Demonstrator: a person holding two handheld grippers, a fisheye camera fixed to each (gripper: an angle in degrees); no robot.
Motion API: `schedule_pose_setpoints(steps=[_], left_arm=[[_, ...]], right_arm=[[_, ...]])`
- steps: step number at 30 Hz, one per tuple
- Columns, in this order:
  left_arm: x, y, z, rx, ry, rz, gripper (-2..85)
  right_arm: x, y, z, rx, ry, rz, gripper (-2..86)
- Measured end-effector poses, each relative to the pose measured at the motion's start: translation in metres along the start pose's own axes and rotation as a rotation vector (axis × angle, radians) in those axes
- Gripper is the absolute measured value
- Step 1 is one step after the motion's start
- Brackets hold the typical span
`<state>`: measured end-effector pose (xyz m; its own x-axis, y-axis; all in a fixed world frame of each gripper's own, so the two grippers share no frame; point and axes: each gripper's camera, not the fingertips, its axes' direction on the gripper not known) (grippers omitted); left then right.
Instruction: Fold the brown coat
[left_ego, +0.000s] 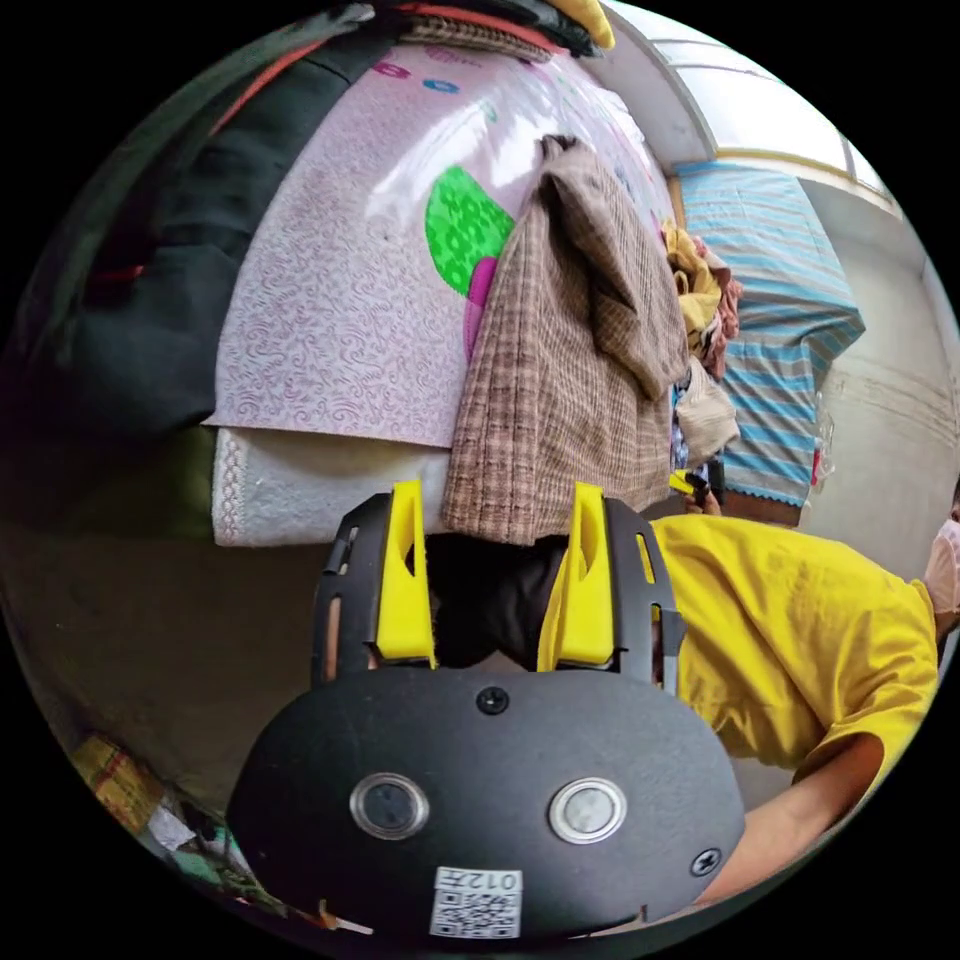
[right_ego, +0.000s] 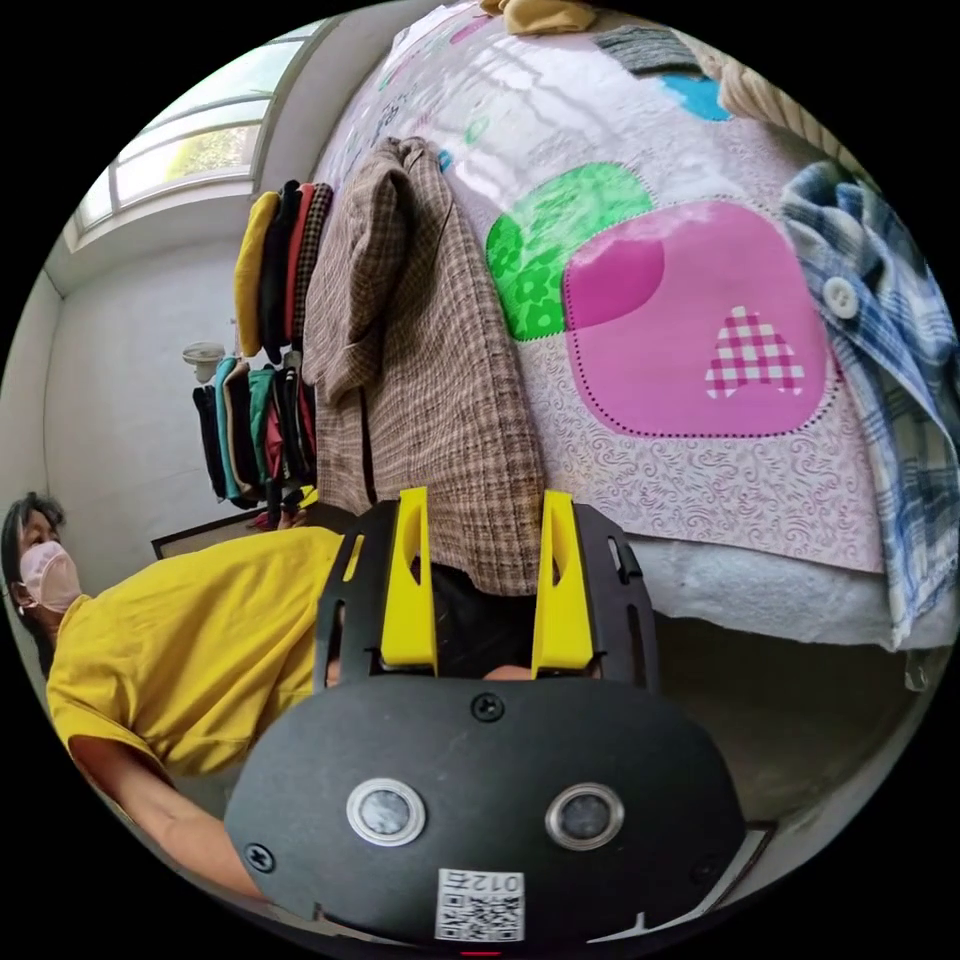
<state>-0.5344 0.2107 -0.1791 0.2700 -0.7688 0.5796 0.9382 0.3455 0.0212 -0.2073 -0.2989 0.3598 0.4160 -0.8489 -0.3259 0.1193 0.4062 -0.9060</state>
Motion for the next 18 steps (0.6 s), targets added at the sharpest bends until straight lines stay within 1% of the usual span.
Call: schedule_pose_setpoints(steps=[1, 2, 4, 5, 8, 10, 12, 14, 15, 17, 18], left_arm=[[0.003, -0.004, 0.002, -0.042, -0.035, 0.014, 14.3], [0.005, -0.007, 0.000, -0.059, -0.103, 0.009, 13.4], [0.006, -0.013, -0.002, -0.091, -0.177, -0.007, 11.7], [0.007, -0.016, -0.006, -0.109, -0.184, 0.005, 10.8], [0.012, -0.024, -0.017, -0.137, -0.176, 0.057, 9.1], [0.011, -0.028, -0.020, -0.158, -0.185, 0.048, 8.6], [0.009, -0.033, -0.021, -0.192, -0.152, 0.038, 8.0], [0.006, -0.041, -0.030, -0.241, -0.157, 0.036, 6.8], [0.005, -0.043, -0.032, -0.256, -0.145, 0.037, 6.4], [0.003, -0.053, -0.046, -0.312, -0.057, 0.040, 5.5], [0.003, -0.055, -0.050, -0.327, -0.023, 0.049, 5.3]], right_arm=[[-0.003, -0.001, 0.002, -0.021, -0.002, -0.012, 14.9], [-0.006, -0.003, 0.002, -0.032, 0.018, -0.022, 14.7], [-0.009, -0.006, 0.000, -0.054, 0.045, -0.038, 14.5], [-0.010, -0.009, -0.004, -0.074, 0.047, -0.050, 14.5], [-0.010, -0.017, -0.017, -0.122, 0.057, -0.081, 14.1], [-0.009, -0.022, -0.020, -0.146, 0.074, -0.095, 13.5], [-0.008, -0.029, -0.023, -0.179, 0.072, -0.103, 12.1], [-0.004, -0.040, -0.026, -0.241, 0.080, -0.086, 8.3], [-0.002, -0.043, -0.026, -0.261, 0.067, -0.078, 7.1], [0.002, -0.055, -0.030, -0.323, -0.083, -0.069, 4.4], [0.002, -0.058, -0.032, -0.334, -0.120, -0.073, 4.0]])
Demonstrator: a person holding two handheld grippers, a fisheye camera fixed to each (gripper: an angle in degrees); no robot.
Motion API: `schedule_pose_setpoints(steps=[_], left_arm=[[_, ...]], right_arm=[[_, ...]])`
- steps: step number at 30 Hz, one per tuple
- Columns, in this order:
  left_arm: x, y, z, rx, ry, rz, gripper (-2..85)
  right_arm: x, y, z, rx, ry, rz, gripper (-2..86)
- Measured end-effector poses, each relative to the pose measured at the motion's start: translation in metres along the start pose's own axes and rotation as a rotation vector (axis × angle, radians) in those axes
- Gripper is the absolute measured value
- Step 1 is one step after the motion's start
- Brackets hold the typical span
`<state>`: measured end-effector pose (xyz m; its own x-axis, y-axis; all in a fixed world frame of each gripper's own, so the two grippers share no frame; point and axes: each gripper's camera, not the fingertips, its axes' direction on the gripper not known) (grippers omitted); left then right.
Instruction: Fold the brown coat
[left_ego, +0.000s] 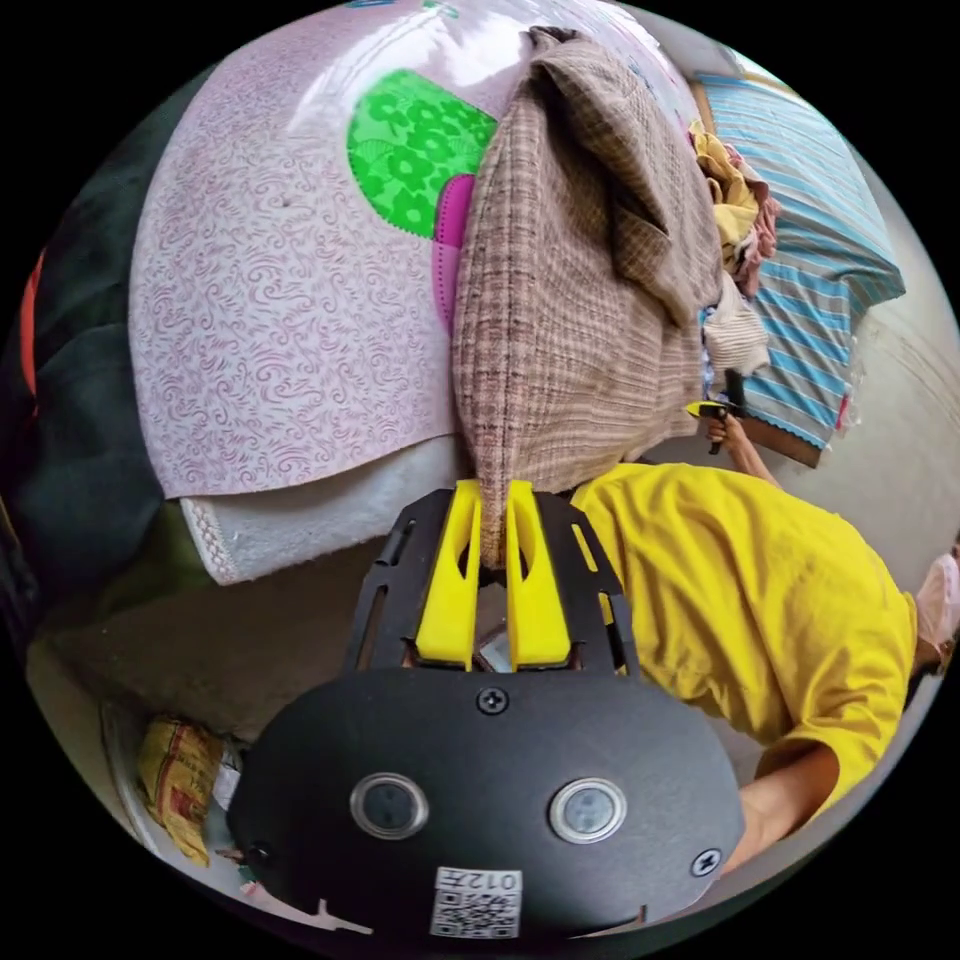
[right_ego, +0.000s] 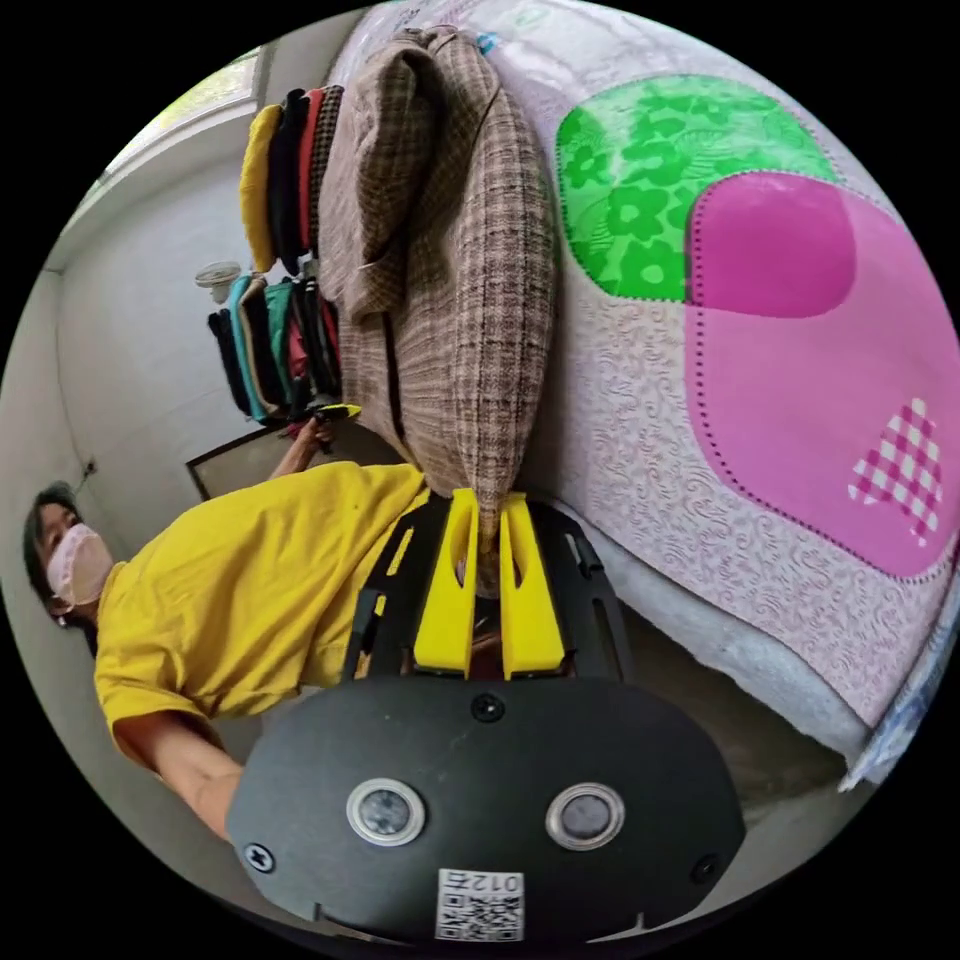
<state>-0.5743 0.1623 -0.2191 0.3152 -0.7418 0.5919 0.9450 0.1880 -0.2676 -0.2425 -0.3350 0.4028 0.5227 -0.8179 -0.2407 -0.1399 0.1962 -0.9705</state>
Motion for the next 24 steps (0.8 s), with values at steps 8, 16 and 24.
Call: schedule_pose_setpoints(steps=[8, 16, 24], left_arm=[[0.067, -0.044, -0.133, 0.248, 0.547, 0.396, 6.0], [0.028, -0.188, -0.210, 0.745, 0.752, -0.246, 6.7], [-0.009, -0.241, -0.200, 0.691, 0.757, -0.370, 9.1]], right_arm=[[-0.063, -0.050, -0.098, 0.105, -0.473, -0.314, 1.1], [-0.015, -0.190, -0.214, 0.801, -0.608, 0.163, 0.7], [0.021, -0.225, -0.212, 0.897, -0.566, 0.306, 1.9]])
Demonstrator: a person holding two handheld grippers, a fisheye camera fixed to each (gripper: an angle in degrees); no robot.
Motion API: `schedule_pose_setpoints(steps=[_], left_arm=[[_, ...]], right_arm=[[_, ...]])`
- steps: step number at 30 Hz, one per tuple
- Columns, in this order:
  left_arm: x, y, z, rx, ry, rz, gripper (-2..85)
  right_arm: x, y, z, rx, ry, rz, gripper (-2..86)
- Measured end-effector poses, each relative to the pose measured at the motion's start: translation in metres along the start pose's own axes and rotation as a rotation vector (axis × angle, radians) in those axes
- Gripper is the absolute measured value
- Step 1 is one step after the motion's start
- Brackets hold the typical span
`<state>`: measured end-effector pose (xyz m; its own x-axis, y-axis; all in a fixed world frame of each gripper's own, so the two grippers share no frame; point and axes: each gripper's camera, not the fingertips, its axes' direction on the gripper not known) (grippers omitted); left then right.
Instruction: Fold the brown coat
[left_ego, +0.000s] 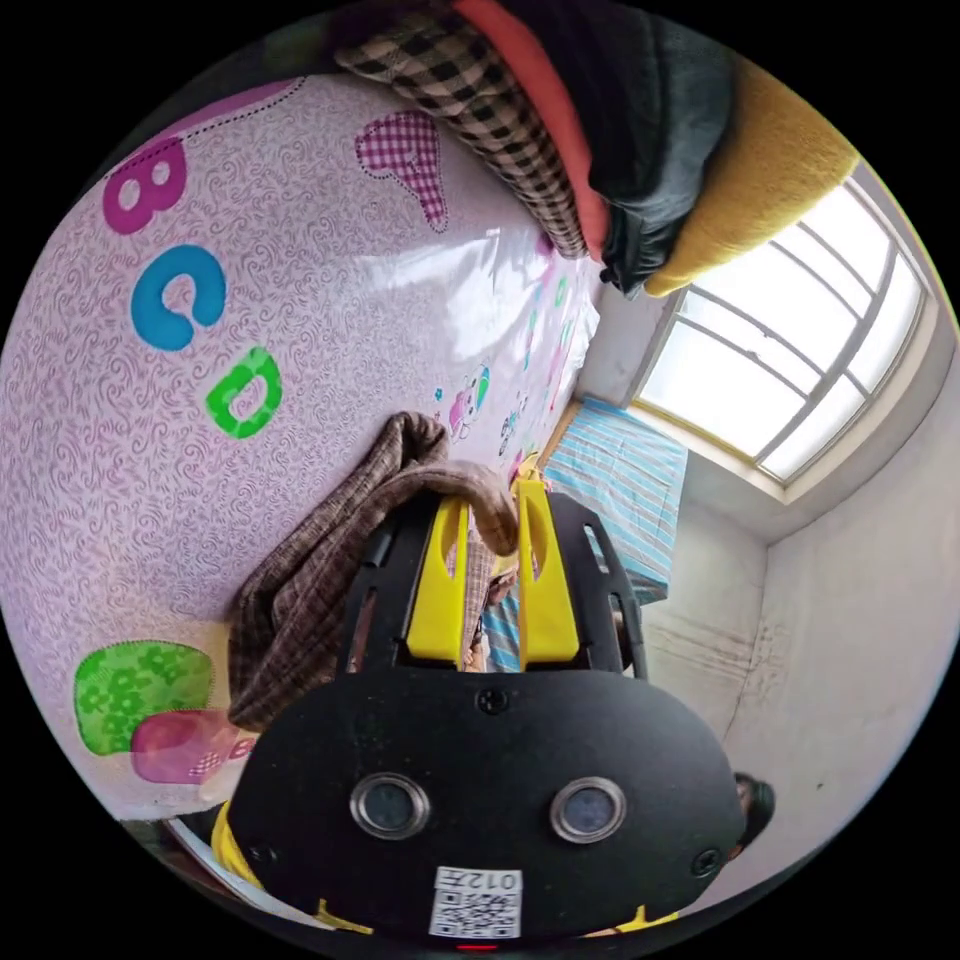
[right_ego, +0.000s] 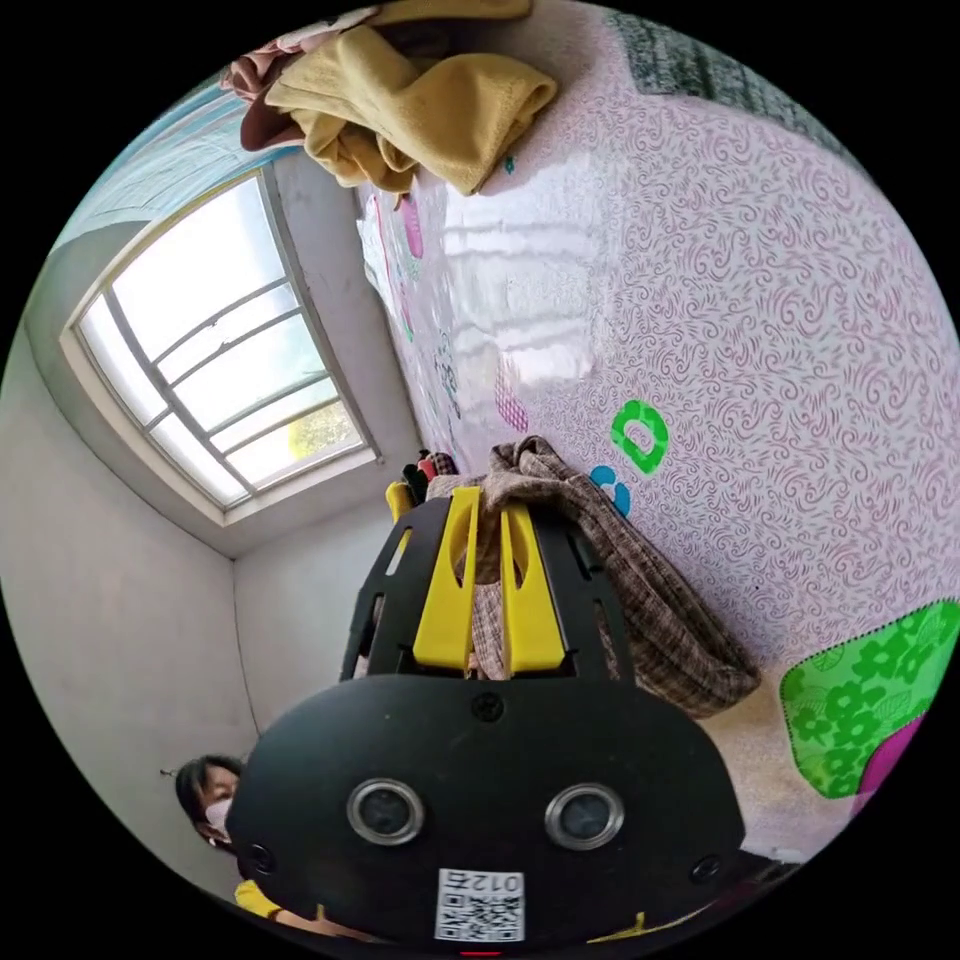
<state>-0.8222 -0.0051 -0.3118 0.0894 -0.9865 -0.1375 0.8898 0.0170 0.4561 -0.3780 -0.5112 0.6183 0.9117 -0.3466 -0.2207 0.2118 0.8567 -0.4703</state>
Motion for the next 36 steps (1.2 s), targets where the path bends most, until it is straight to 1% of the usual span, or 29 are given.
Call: schedule_pose_setpoints(steps=[3, 5, 6, 7, 9, 11, 12, 13, 14, 16, 18, 19, 20, 21, 22, 23, 24, 26, 27, 29, 31, 36], left_arm=[[0.009, 0.000, -0.008, -0.052, 0.090, 0.104, 9.8], [0.023, 0.012, -0.018, -0.104, 0.184, 0.231, 10.2], [0.027, 0.018, -0.021, -0.111, 0.190, 0.268, 10.4], [0.033, 0.031, -0.029, -0.119, 0.154, 0.329, 10.7], [0.038, 0.055, -0.036, -0.103, -0.010, 0.417, 11.5], [0.032, 0.090, -0.028, -0.088, -0.342, 0.499, 12.9], [0.028, 0.097, -0.022, -0.100, -0.414, 0.514, 13.3], [0.015, 0.108, -0.006, -0.140, -0.520, 0.517, 13.9], [0.001, 0.114, 0.011, -0.184, -0.569, 0.513, 14.3], [-0.019, 0.119, 0.038, -0.243, -0.589, 0.512, 14.2], [-0.037, 0.120, 0.064, -0.292, -0.570, 0.491, 13.5], [-0.044, 0.120, 0.079, -0.316, -0.537, 0.486, 12.1], [-0.041, 0.122, 0.090, -0.316, -0.556, 0.502, 10.3], [-0.035, 0.124, 0.094, -0.313, -0.559, 0.522, 9.1], [-0.015, 0.128, 0.097, -0.255, -0.601, 0.549, 7.4], [0.011, 0.134, 0.099, -0.193, -0.644, 0.629, 6.2], [0.023, 0.137, 0.101, -0.174, -0.657, 0.672, 5.8], [0.041, 0.138, 0.122, -0.156, -0.736, 0.750, 4.6], [0.037, 0.133, 0.130, -0.165, -0.759, 0.734, 4.3], [-0.004, 0.108, 0.171, -0.276, -0.902, 0.564, 3.8], [-0.034, 0.098, 0.196, -0.340, -0.905, 0.433, 3.6], [-0.034, 0.119, 0.213, -0.282, -0.895, 0.521, 4.1]], right_arm=[[-0.005, -0.007, -0.001, -0.064, -0.032, -0.059, 4.3], [-0.018, -0.004, -0.003, -0.144, -0.041, -0.150, 7.7], [-0.021, -0.001, -0.004, -0.156, -0.039, -0.176, 8.0], [-0.029, 0.008, -0.008, -0.171, -0.031, -0.253, 8.8], [-0.037, 0.023, -0.015, -0.173, 0.073, -0.349, 10.1], [-0.042, 0.050, -0.014, -0.165, 0.319, -0.493, 12.5], [-0.040, 0.056, -0.010, -0.170, 0.388, -0.522, 13.2], [-0.033, 0.066, 0.000, -0.186, 0.505, -0.558, 14.4], [-0.022, 0.070, 0.013, -0.211, 0.565, -0.568, 15.5], [-0.003, 0.072, 0.034, -0.251, 0.567, -0.568, 15.4], [0.017, 0.068, 0.060, -0.292, 0.581, -0.537, 13.4], [0.027, 0.067, 0.076, -0.312, 0.590, -0.525, 8.3], [0.032, 0.069, 0.088, -0.320, 0.602, -0.519, 5.3], [0.030, 0.070, 0.092, -0.314, 0.610, -0.528, 4.7], [0.023, 0.075, 0.096, -0.310, 0.602, -0.566, 4.0], [0.016, 0.077, 0.093, -0.303, 0.577, -0.579, 3.5], [0.015, 0.077, 0.090, -0.298, 0.563, -0.577, 3.4], [0.031, 0.068, 0.078, -0.256, 0.543, -0.497, 3.0], [0.039, 0.065, 0.079, -0.250, 0.553, -0.467, 2.9], [0.083, 0.056, 0.104, -0.300, 0.620, -0.357, 2.9], [0.103, 0.056, 0.129, -0.320, 0.669, -0.335, 3.1], [0.112, 0.068, 0.166, -0.346, 0.791, -0.410, 5.0]])
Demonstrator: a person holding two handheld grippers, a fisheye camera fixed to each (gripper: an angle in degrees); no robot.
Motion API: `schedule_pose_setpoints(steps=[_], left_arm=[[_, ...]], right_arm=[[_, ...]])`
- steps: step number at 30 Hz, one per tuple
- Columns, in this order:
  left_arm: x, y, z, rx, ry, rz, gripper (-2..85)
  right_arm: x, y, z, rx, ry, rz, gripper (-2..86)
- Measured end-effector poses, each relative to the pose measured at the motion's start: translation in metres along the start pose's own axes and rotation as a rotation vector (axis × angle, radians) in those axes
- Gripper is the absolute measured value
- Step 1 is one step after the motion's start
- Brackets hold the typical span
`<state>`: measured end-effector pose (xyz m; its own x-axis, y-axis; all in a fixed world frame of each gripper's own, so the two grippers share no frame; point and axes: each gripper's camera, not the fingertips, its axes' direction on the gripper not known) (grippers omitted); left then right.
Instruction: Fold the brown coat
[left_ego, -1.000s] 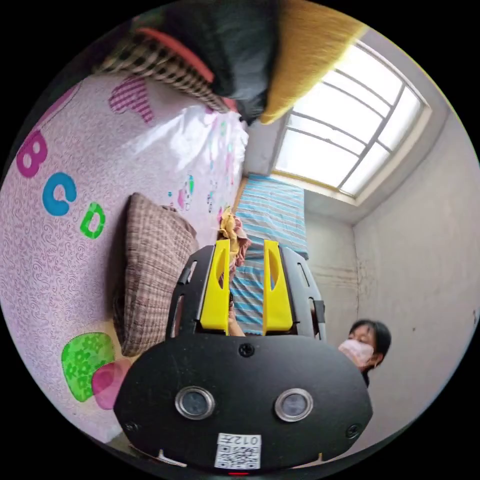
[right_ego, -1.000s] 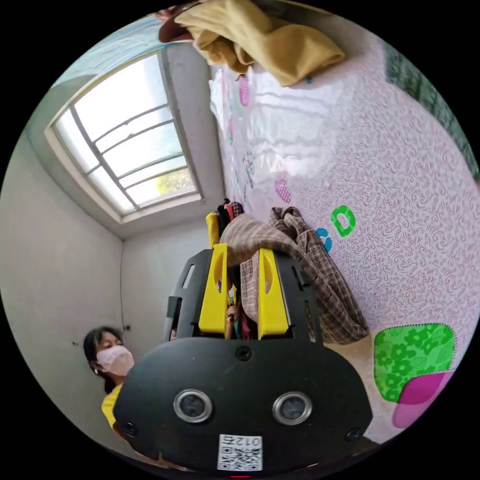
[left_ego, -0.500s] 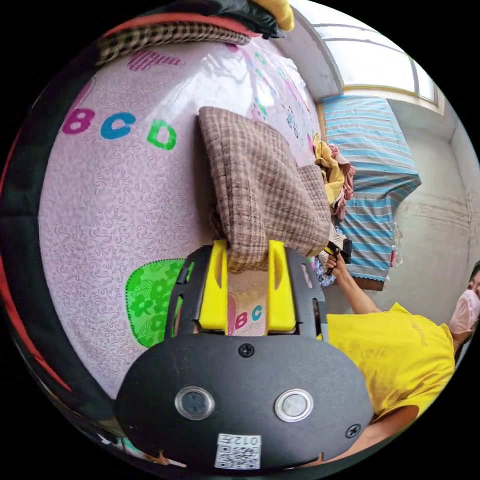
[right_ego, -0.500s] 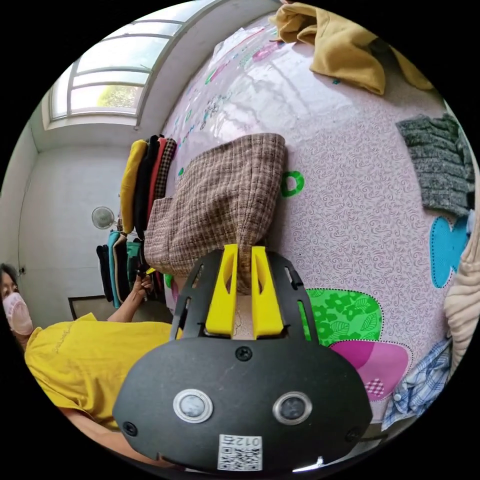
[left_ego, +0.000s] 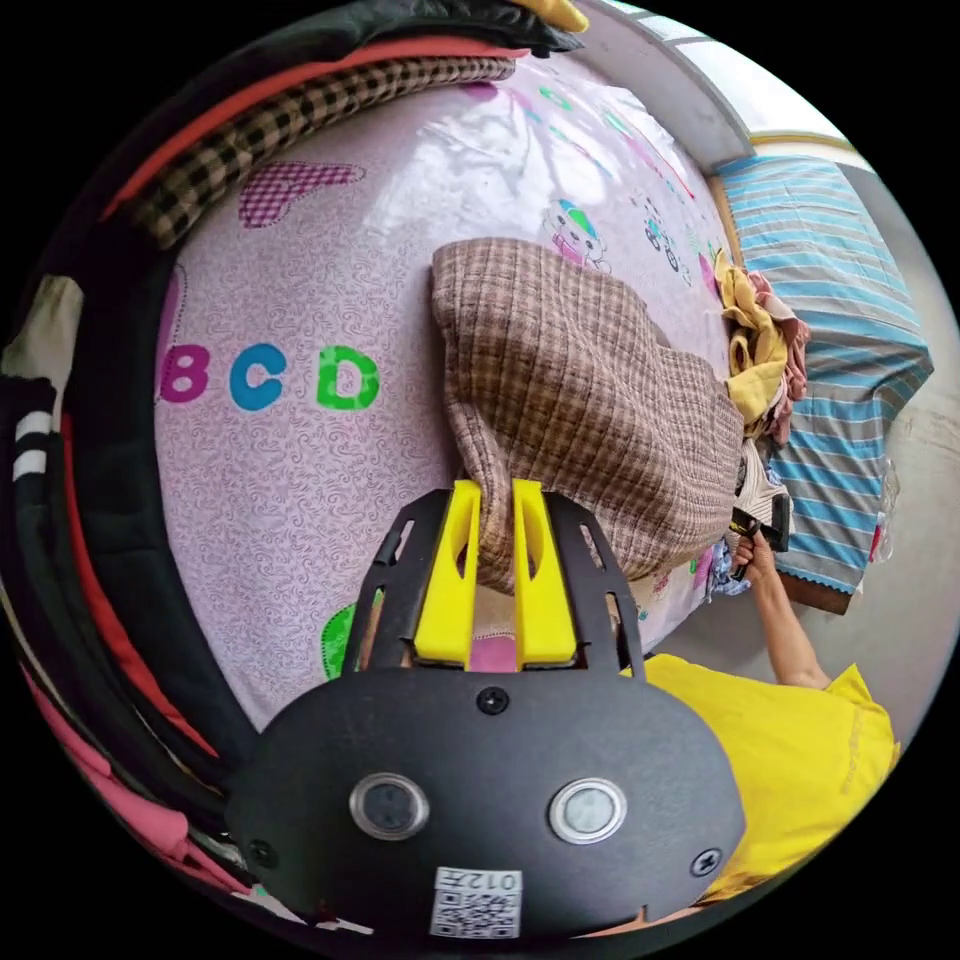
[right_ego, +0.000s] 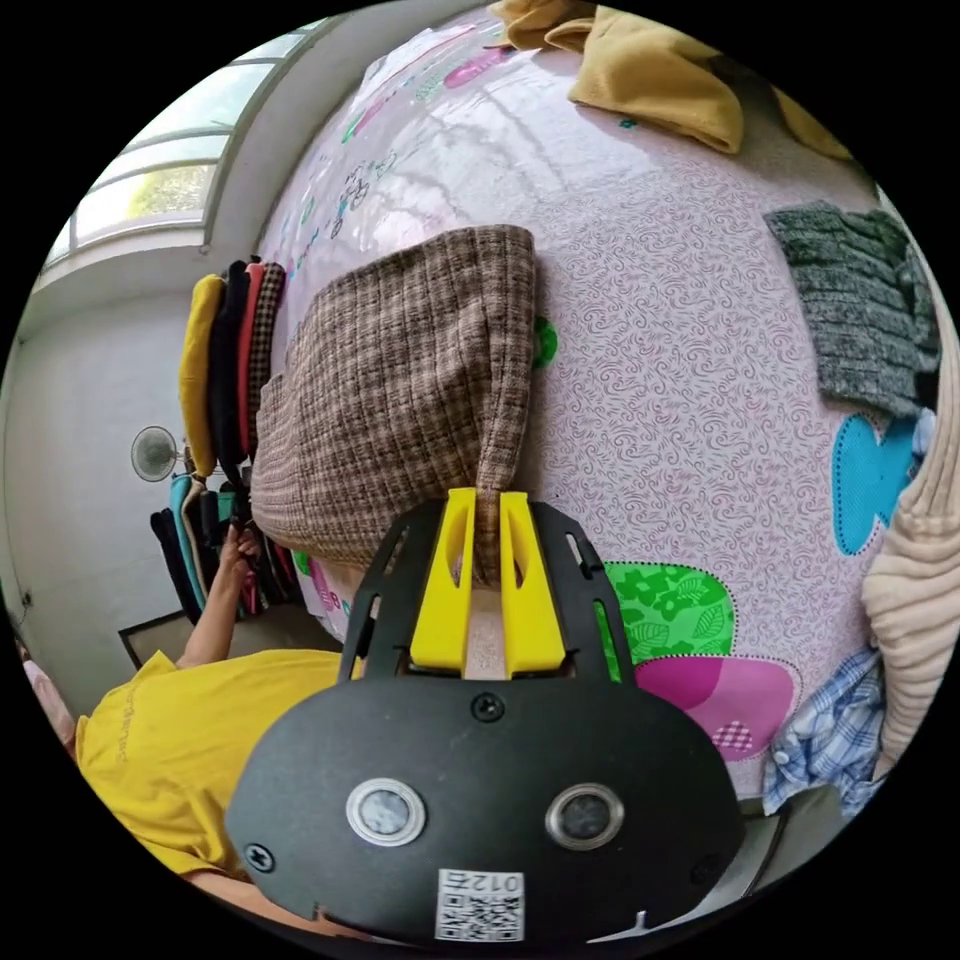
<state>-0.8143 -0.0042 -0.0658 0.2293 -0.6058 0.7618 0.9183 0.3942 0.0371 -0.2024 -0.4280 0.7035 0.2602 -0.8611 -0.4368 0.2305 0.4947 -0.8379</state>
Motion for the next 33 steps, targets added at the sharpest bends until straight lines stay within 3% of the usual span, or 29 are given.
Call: schedule_pose_setpoints(steps=[4, 7, 9, 12, 13, 15, 17, 19, 20, 22, 26, 29, 31, 33], left_arm=[[-0.001, 0.052, -0.018, 0.177, 0.037, -0.114, 3.7], [0.036, 0.106, -0.038, 0.420, -0.202, -0.128, 2.4], [0.080, 0.124, -0.036, 0.487, -0.352, -0.019, 1.6], [0.161, 0.125, 0.002, 0.421, -0.357, 0.350, 0.8], [0.189, 0.118, 0.026, 0.319, -0.297, 0.494, 0.6], [0.221, 0.108, 0.060, 0.228, -0.289, 0.605, 0.4], [0.242, 0.090, 0.101, 0.188, -0.425, 0.671, 0.1], [0.241, 0.067, 0.132, 0.120, -0.454, 0.670, 0.0], [0.235, 0.049, 0.148, 0.069, -0.408, 0.662, 0.0], [0.224, 0.024, 0.161, 0.018, -0.304, 0.638, 0.0], [0.206, -0.017, 0.174, -0.134, -0.125, 0.565, -0.1], [0.196, -0.016, 0.163, -0.116, 0.002, 0.559, 0.0], [0.202, 0.001, 0.139, 0.031, -0.046, 0.591, 0.1], [0.206, 0.016, 0.126, 0.143, -0.212, 0.600, 0.1]], right_arm=[[-0.011, 0.021, -0.010, 0.057, 0.157, 0.004, 7.6], [-0.069, 0.047, -0.021, 0.233, 0.368, -0.197, 6.9], [-0.116, 0.056, -0.007, 0.263, 0.382, -0.372, 6.4], [-0.190, 0.062, 0.044, 0.200, 0.251, -0.631, 4.9], [-0.217, 0.066, 0.073, 0.149, 0.169, -0.725, 4.0], [-0.253, 0.078, 0.117, 0.067, 0.102, -0.842, 2.7], [-0.284, 0.097, 0.172, 0.011, 0.166, -0.974, 1.6], [-0.291, 0.100, 0.214, -0.014, 0.347, -1.020, 0.9], [-0.286, 0.094, 0.246, -0.053, 0.523, -1.027, 0.7], [-0.271, 0.082, 0.286, -0.114, 0.656, -1.029, 0.5], [-0.254, 0.052, 0.304, -0.131, 0.554, -0.884, 0.4], [-0.239, 0.046, 0.299, -0.157, 0.457, -0.862, 0.2], [-0.225, 0.040, 0.289, -0.180, 0.335, -0.813, 0.1], [-0.209, 0.031, 0.283, -0.218, 0.216, -0.767, 0.1]])
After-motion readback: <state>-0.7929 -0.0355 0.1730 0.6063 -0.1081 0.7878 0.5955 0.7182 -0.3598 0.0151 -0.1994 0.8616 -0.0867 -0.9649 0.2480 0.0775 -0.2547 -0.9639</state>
